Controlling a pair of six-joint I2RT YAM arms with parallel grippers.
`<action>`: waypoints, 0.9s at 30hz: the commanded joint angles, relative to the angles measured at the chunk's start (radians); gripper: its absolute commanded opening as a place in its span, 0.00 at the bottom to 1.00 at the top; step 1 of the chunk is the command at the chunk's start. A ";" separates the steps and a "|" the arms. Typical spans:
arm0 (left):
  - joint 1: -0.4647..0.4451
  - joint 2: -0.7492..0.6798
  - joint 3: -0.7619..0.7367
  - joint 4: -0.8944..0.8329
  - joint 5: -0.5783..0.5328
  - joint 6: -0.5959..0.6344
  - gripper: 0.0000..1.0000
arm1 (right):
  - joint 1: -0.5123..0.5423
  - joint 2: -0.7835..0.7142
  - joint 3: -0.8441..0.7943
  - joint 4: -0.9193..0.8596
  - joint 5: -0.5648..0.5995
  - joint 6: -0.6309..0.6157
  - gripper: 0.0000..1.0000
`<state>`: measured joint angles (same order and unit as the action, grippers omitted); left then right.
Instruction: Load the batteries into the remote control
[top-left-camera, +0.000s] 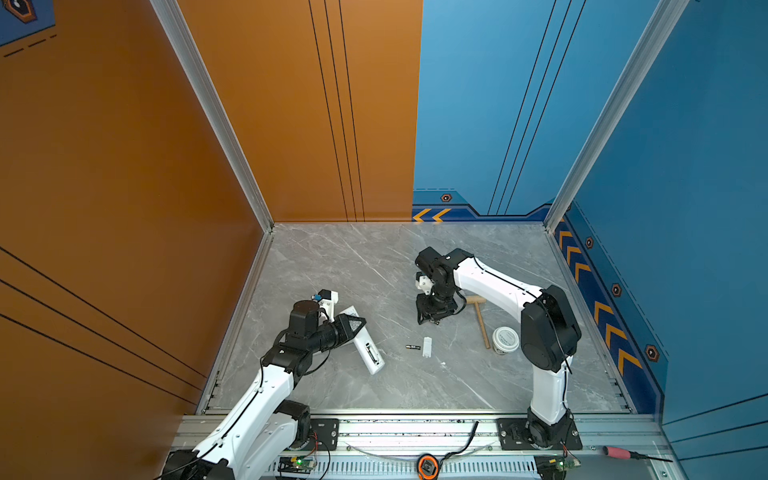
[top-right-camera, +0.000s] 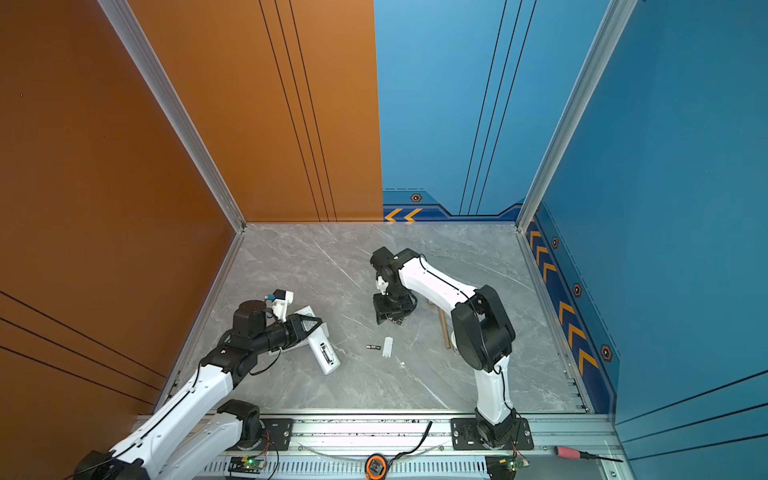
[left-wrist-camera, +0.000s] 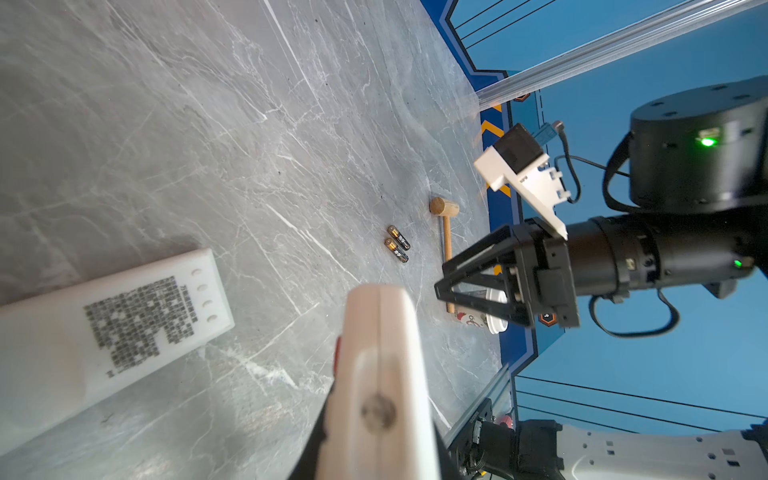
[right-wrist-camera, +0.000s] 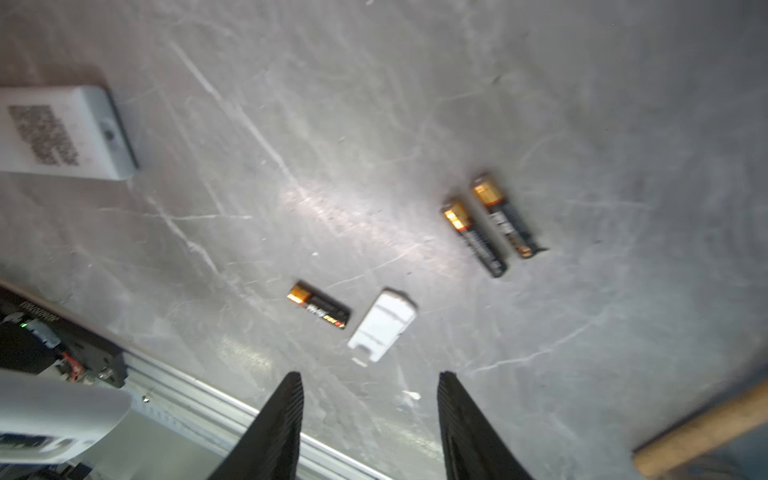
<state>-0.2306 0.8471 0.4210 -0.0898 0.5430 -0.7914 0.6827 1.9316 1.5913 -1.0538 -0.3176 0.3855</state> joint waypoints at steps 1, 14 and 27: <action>0.001 -0.009 0.059 -0.139 -0.077 0.078 0.00 | 0.011 -0.134 -0.108 0.102 -0.120 0.278 0.51; 0.025 -0.049 0.090 -0.200 -0.190 0.231 0.00 | 0.082 -0.194 -0.249 0.391 -0.125 1.101 0.49; 0.050 -0.099 0.089 -0.107 -0.128 0.250 0.00 | 0.164 -0.079 -0.166 0.192 0.029 1.341 0.45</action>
<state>-0.1890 0.7647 0.4904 -0.2466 0.3759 -0.5564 0.8436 1.8236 1.4036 -0.7906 -0.3660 1.6375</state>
